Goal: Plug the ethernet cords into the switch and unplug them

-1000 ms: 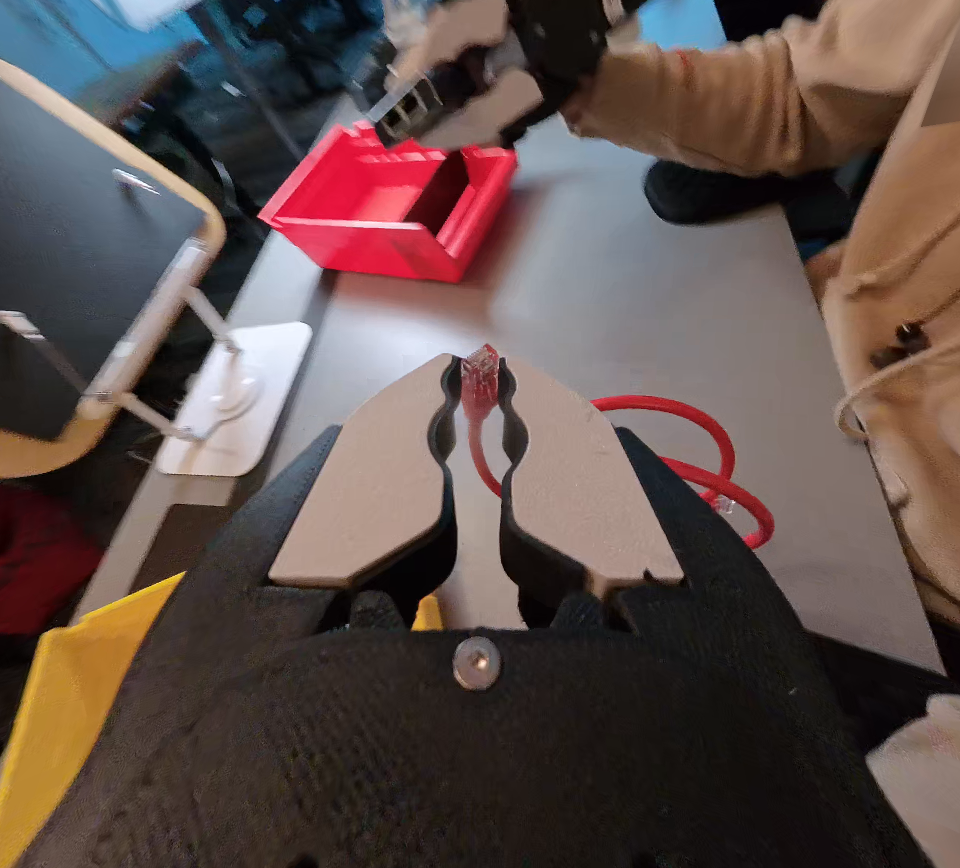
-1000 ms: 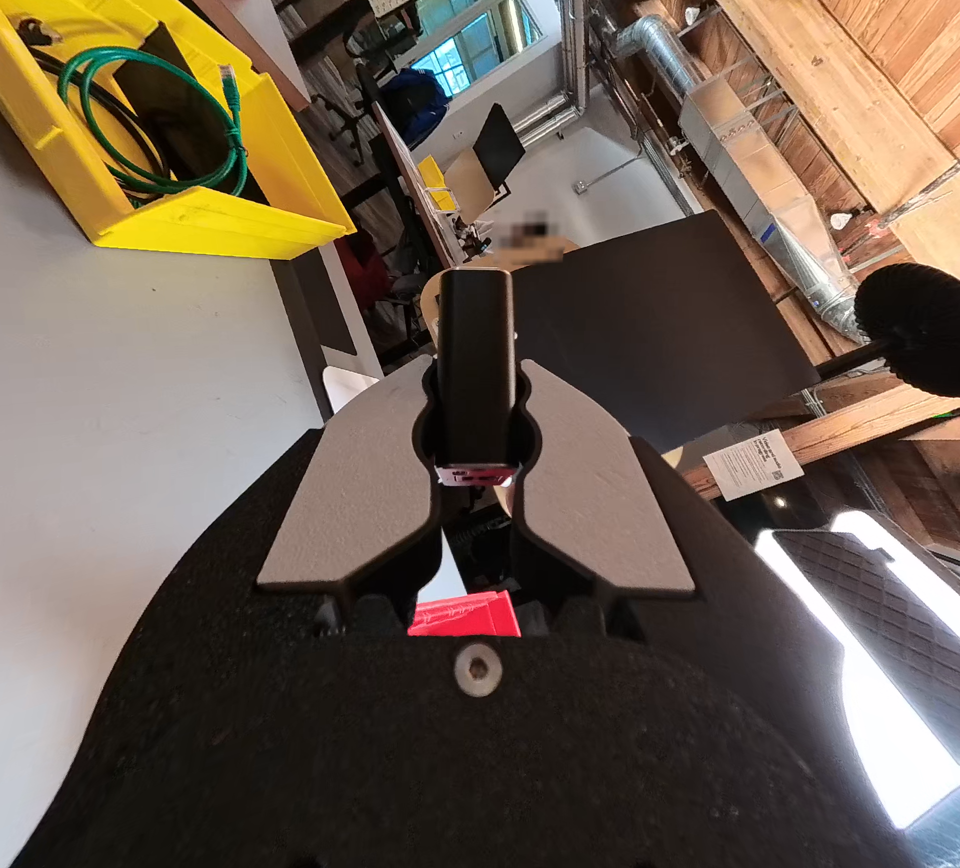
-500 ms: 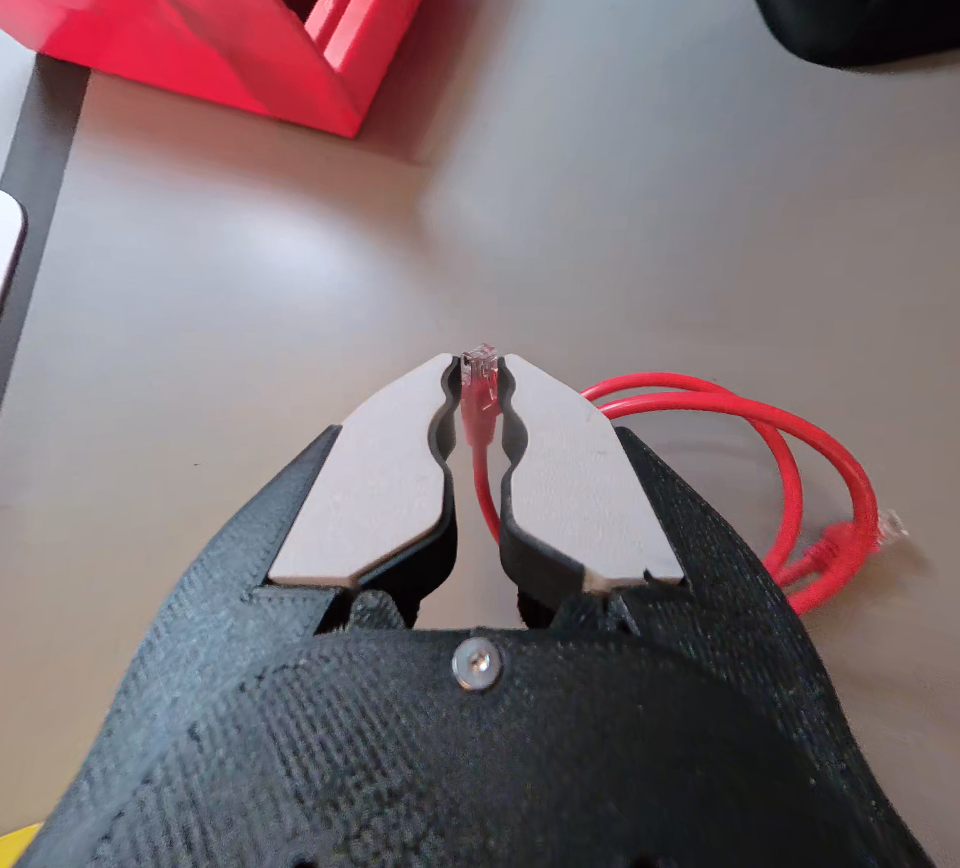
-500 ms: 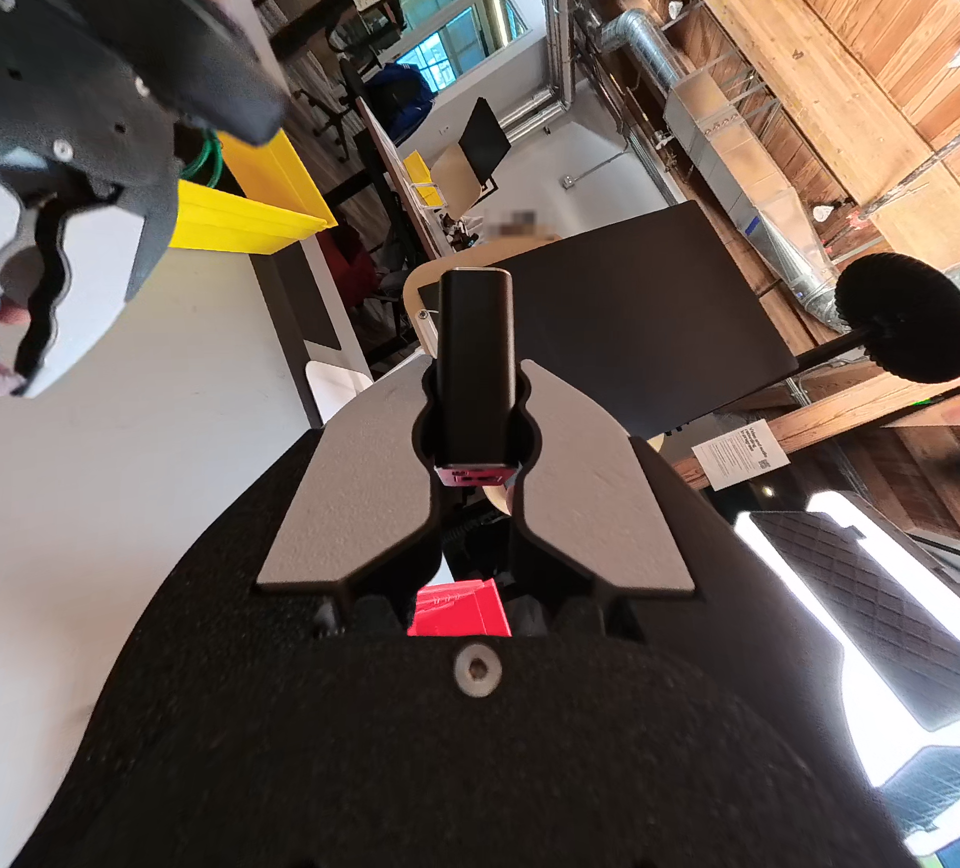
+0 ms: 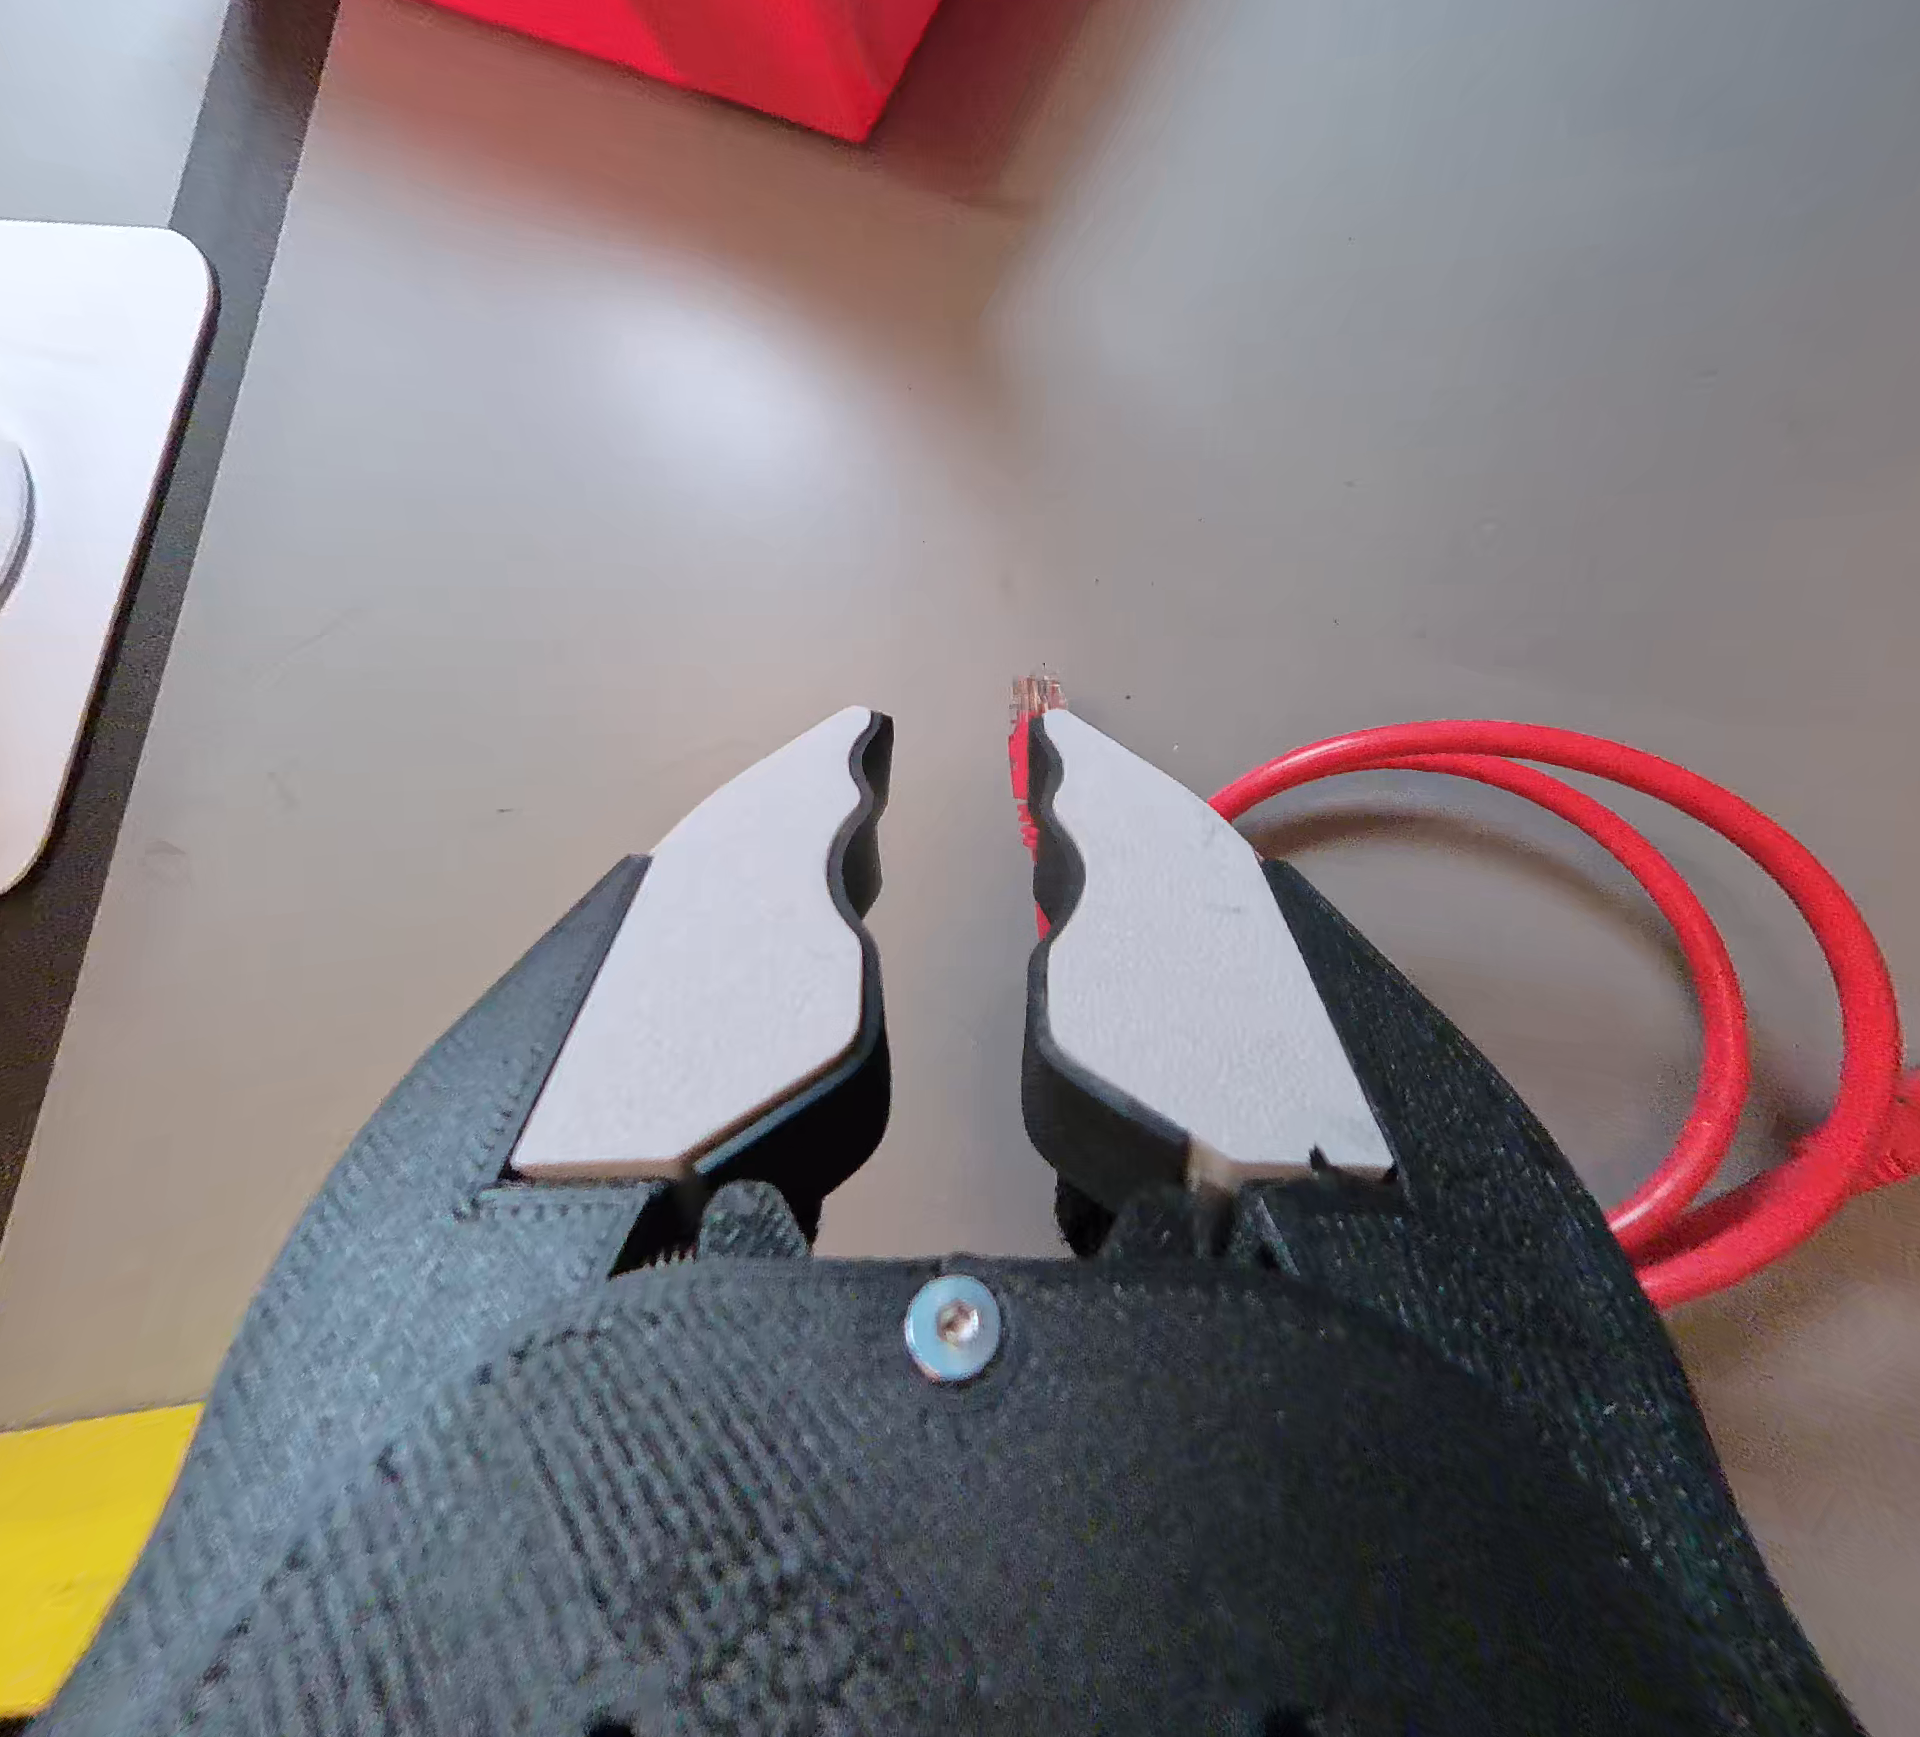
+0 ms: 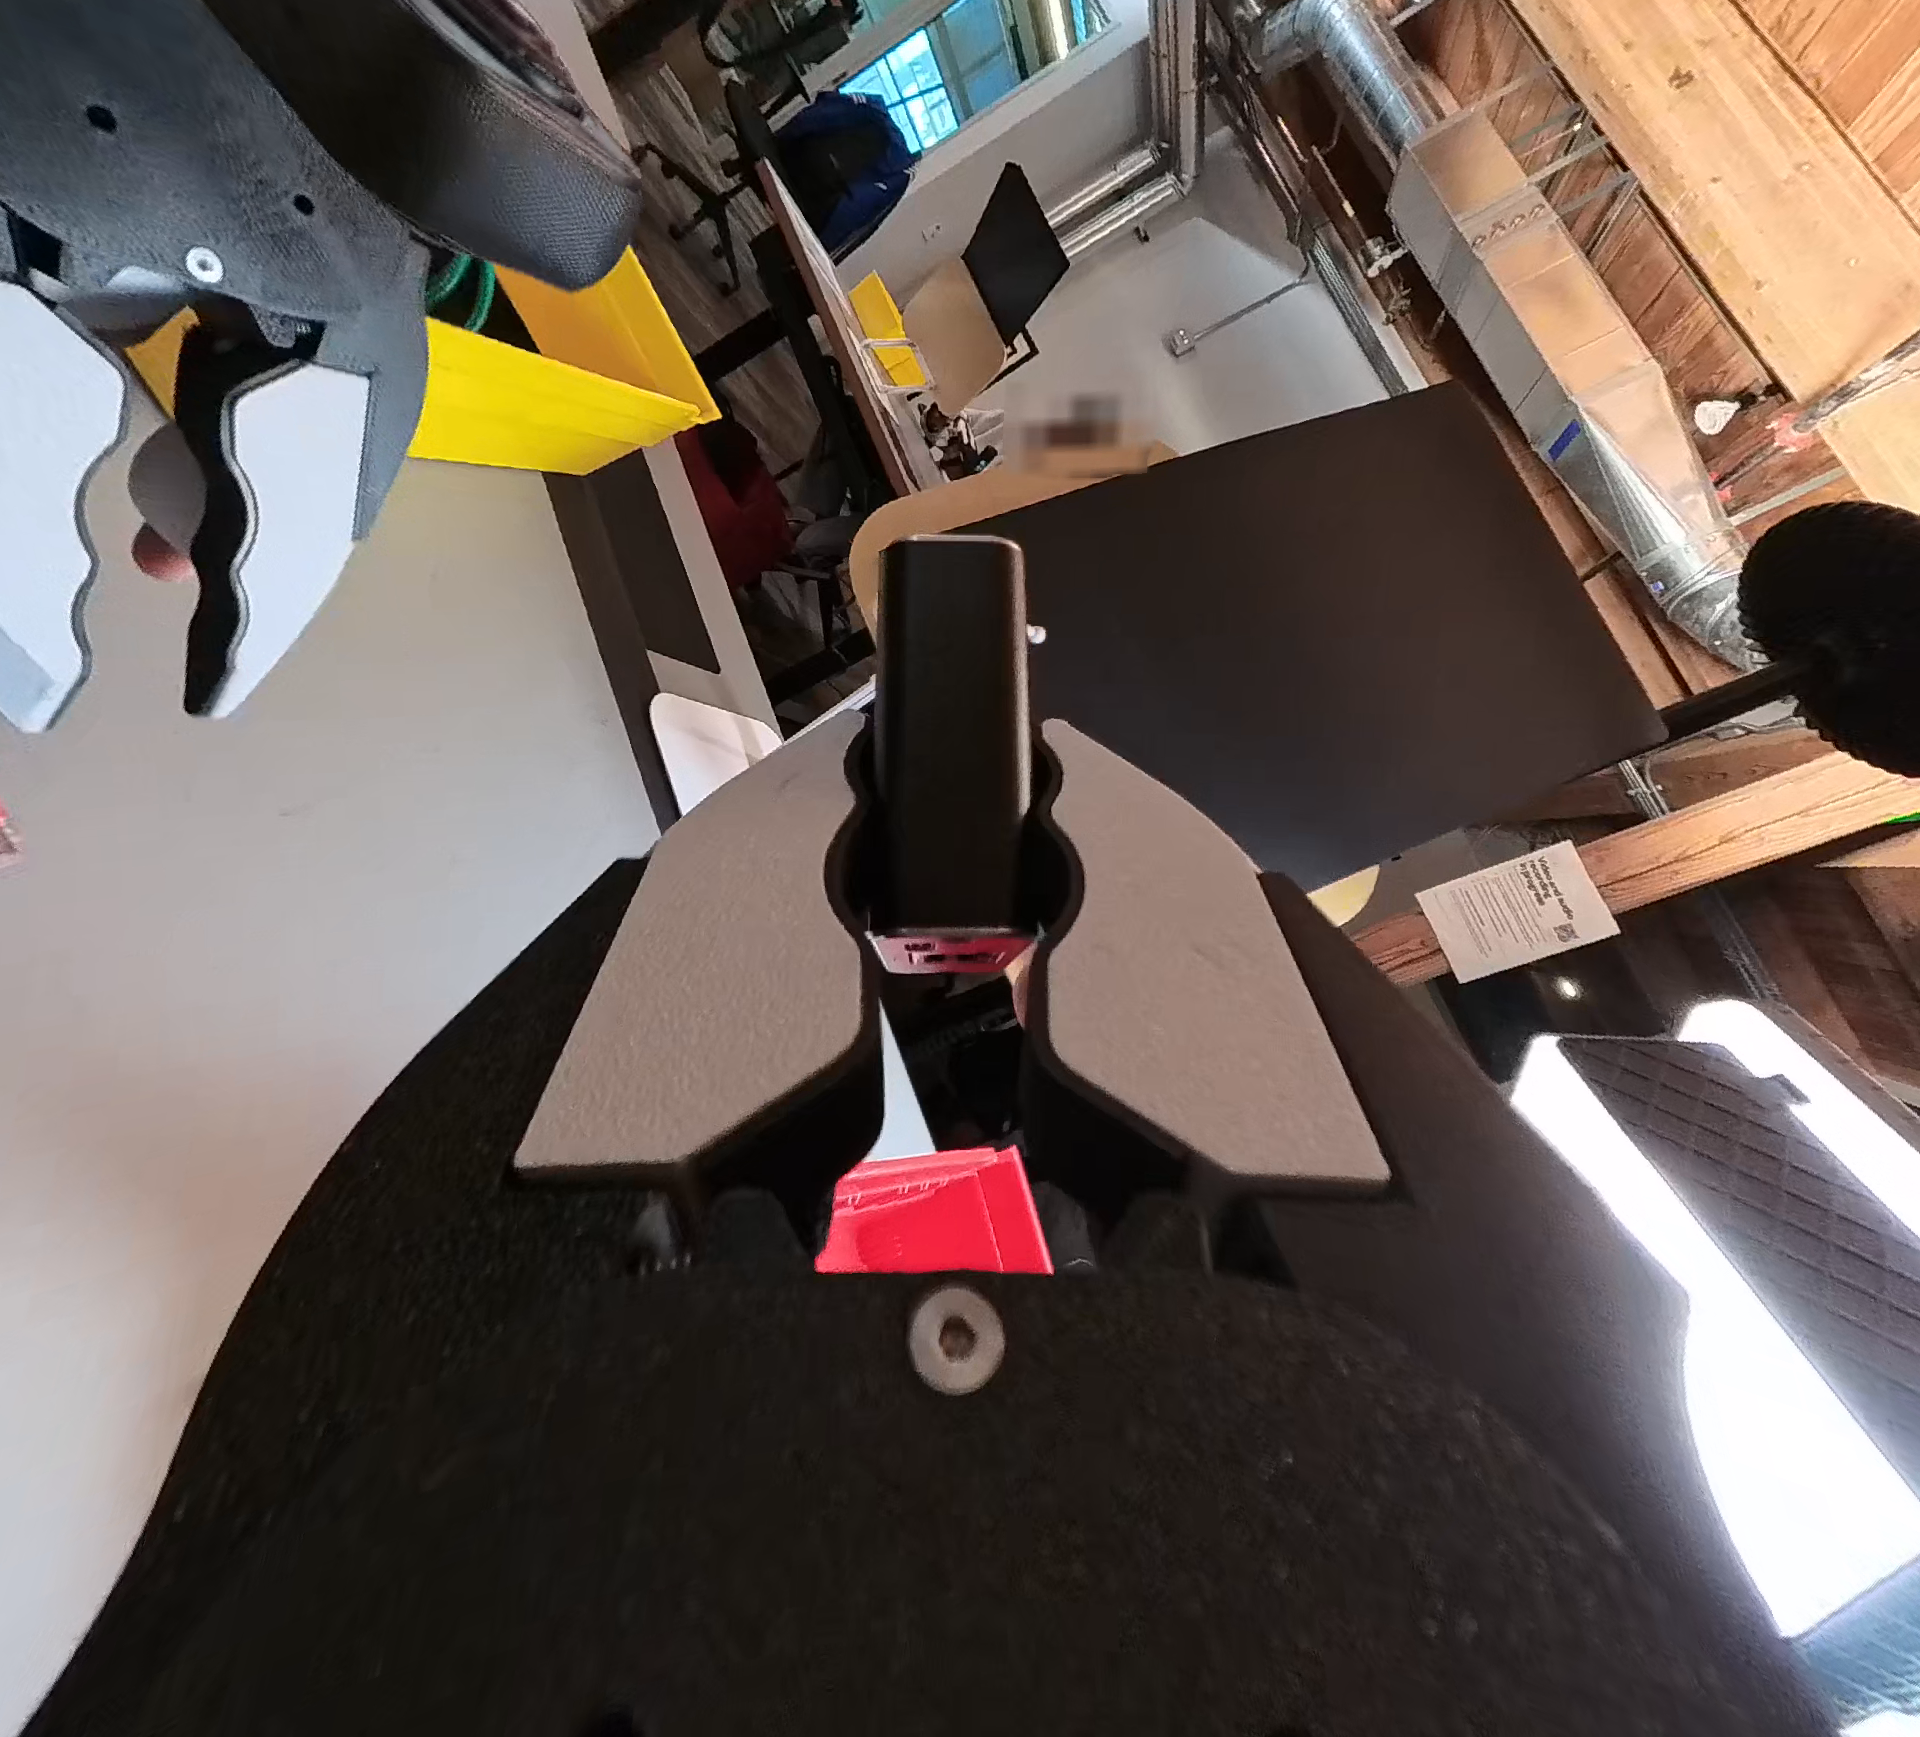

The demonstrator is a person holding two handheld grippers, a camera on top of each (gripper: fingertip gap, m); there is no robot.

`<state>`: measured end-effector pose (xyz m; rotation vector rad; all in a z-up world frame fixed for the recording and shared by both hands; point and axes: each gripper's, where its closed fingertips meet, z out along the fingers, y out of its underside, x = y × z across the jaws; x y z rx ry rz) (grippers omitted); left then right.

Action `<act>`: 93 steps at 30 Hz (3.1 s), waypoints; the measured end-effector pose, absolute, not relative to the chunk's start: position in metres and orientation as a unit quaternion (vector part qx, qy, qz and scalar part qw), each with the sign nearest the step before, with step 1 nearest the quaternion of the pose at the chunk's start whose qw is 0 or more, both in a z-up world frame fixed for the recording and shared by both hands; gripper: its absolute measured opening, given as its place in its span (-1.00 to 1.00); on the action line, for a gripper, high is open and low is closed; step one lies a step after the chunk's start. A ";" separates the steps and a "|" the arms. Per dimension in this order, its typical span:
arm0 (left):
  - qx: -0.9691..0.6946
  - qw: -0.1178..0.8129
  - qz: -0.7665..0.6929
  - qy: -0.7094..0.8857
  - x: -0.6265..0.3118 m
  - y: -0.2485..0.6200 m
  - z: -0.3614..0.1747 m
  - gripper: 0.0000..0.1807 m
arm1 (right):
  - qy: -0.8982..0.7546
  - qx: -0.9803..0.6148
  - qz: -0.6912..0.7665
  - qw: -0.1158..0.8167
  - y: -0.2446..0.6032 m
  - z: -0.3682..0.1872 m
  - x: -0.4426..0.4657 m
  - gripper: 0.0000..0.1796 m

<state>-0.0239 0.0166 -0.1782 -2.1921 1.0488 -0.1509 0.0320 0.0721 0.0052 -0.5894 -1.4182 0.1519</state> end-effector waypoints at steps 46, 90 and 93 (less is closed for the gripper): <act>-0.820 0.306 -0.365 0.317 -0.019 -0.026 -0.148 -0.87 | -0.778 -0.150 0.076 0.606 0.025 -0.095 -0.003 -0.71; -0.813 0.433 -0.004 0.389 -0.023 -0.020 -0.191 -0.63 | -0.790 -0.180 0.024 0.585 0.054 -0.155 0.029 -0.71; -0.813 0.425 0.007 0.398 -0.019 -0.027 -0.201 -0.63 | -0.789 -0.180 0.022 0.586 0.053 -0.153 0.029 -0.71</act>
